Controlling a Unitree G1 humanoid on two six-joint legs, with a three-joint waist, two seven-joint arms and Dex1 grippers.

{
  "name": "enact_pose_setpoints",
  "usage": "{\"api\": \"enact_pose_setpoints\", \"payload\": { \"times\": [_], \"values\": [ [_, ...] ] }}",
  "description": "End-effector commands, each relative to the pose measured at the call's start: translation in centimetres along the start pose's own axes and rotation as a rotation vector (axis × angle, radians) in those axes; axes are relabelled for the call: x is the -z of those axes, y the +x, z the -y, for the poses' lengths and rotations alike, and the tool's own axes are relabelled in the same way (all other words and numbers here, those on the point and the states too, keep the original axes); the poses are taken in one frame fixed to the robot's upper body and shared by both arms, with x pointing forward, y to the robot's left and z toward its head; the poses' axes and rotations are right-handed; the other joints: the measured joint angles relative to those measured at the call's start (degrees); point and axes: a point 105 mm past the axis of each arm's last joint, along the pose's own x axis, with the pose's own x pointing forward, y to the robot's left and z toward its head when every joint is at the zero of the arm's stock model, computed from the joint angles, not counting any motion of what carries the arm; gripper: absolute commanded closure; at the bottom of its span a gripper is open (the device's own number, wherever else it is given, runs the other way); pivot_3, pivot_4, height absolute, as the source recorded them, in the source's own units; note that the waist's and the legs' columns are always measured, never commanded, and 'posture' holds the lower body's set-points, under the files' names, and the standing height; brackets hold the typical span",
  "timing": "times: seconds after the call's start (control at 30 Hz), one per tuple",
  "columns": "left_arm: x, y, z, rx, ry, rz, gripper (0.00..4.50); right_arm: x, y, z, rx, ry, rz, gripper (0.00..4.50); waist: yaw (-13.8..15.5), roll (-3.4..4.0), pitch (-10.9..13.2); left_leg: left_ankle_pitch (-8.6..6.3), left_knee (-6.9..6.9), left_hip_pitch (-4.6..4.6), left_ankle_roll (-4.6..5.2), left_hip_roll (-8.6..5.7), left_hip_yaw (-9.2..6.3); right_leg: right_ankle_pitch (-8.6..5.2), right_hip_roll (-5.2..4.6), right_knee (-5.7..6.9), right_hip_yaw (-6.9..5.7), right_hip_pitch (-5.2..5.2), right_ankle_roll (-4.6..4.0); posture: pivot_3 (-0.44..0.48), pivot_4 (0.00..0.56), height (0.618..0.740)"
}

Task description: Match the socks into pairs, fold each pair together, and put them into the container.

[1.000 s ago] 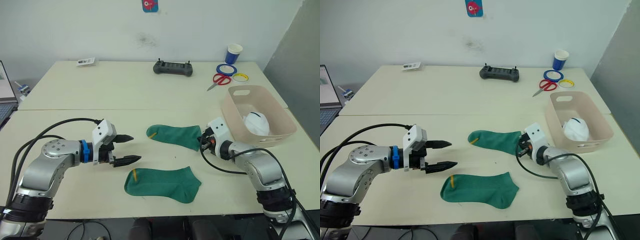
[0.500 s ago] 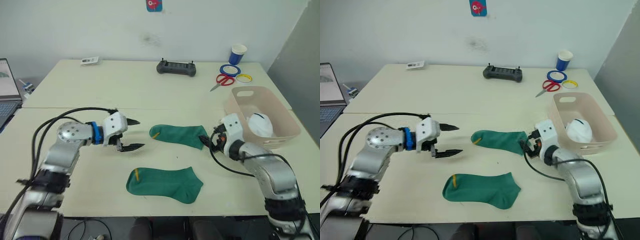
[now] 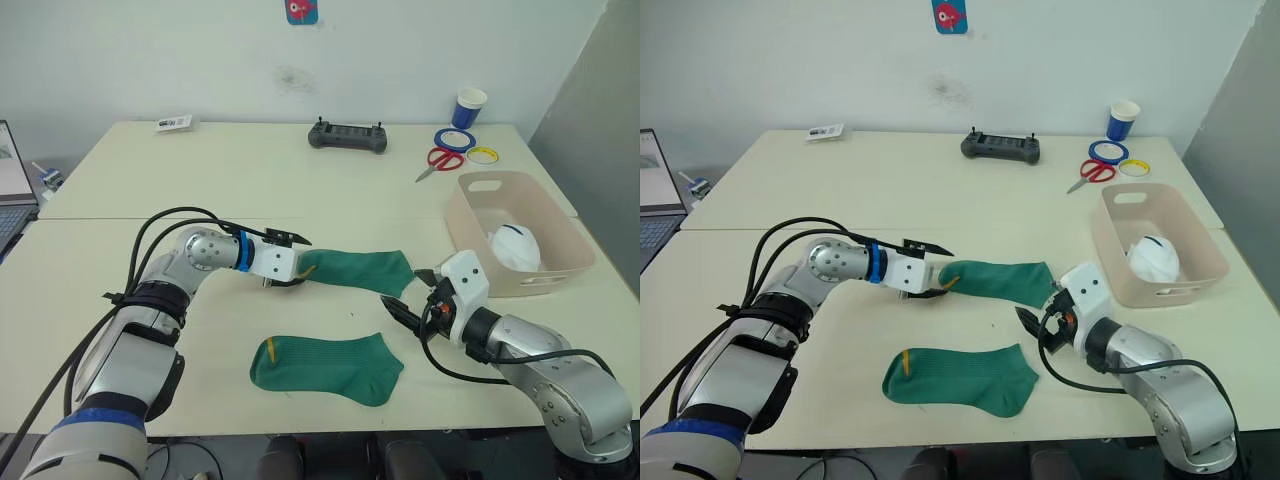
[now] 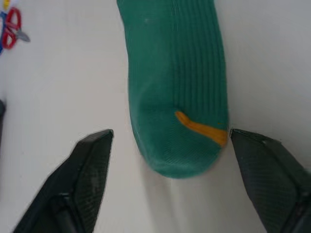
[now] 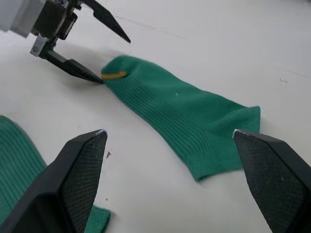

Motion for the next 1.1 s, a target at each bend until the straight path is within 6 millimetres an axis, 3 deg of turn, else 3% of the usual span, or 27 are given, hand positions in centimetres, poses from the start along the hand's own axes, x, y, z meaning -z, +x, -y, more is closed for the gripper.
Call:
{"api": "enact_pose_setpoints", "payload": {
  "times": [0.03,0.2,0.3,0.5,0.67,0.8,0.9,1.1],
  "values": [
    [0.5,0.4,0.5,0.023,0.041,-0.038,1.81,-1.4,-0.4,0.5,0.024,-0.051,0.049,0.04,0.01,0.0,0.0,0.0,0.02,0.02,0.0,0.0,0.0,0.01,0.0,0.0,0.0,0.03,0.02,0.0,0.15,0.74],
    [0.6,0.7,0.4,0.007,0.036,-0.04,3.39,-1.2,-0.3,1.4,0.037,-0.171,0.012,0.04,-0.01,0.0,0.0,0.01,0.04,0.17,0.01,-0.01,0.01,0.12,-0.01,0.01,0.01,0.18,0.08,0.0,0.15,0.74],
    [0.2,0.5,0.5,0.014,0.018,-0.009,4.36,-0.6,0.1,2.3,0.011,-0.467,-0.074,0.04,-0.05,0.0,0.0,0.03,0.06,0.2,0.03,-0.03,0.05,0.14,-0.02,0.0,0.04,0.19,0.09,0.0,0.15,0.74],
    [-0.2,0.1,0.0,0.003,-0.031,0.031,4.47,1.7,0.9,3.3,-0.151,-0.821,-0.175,0.04,-0.04,-0.01,0.0,0.03,0.0,0.18,0.05,-0.02,0.04,0.12,0.02,-0.04,0.03,0.14,0.11,0.0,0.15,0.74],
    [-0.2,-0.2,0.3,0.01,-0.051,0.037,4.47,2.2,3.1,3.9,-0.193,-0.808,-0.12,0.04,-0.33,-0.01,0.01,0.03,0.04,0.15,0.06,-0.02,0.06,0.12,0.01,-0.04,0.06,0.13,0.11,0.0,0.15,0.74],
    [-0.2,-0.3,0.4,0.012,-0.055,0.039,4.47,3.0,4.2,5.5,-0.161,-0.755,-0.15,0.04,-0.09,-0.01,0.0,0.04,0.04,0.16,0.07,-0.02,0.03,0.13,0.01,0.0,0.03,0.14,0.1,0.0,0.15,0.74],
    [-0.3,-0.3,0.4,0.014,-0.054,0.042,4.5,3.4,4.3,6.4,-0.148,-0.687,-0.185,0.68,-0.01,-0.01,0.0,0.05,0.07,0.17,0.08,-0.03,0.04,0.14,0.0,0.0,0.04,0.17,0.09,0.0,0.15,0.74],
    [-0.3,-0.4,0.4,0.012,-0.053,0.042,4.5,3.8,4.2,6.3,-0.184,-0.651,-0.209,2.82,0.09,-0.01,0.0,0.07,0.07,0.17,0.12,-0.03,0.03,0.14,0.0,0.02,0.03,0.17,0.08,0.0,0.15,0.74]
  ]
}}
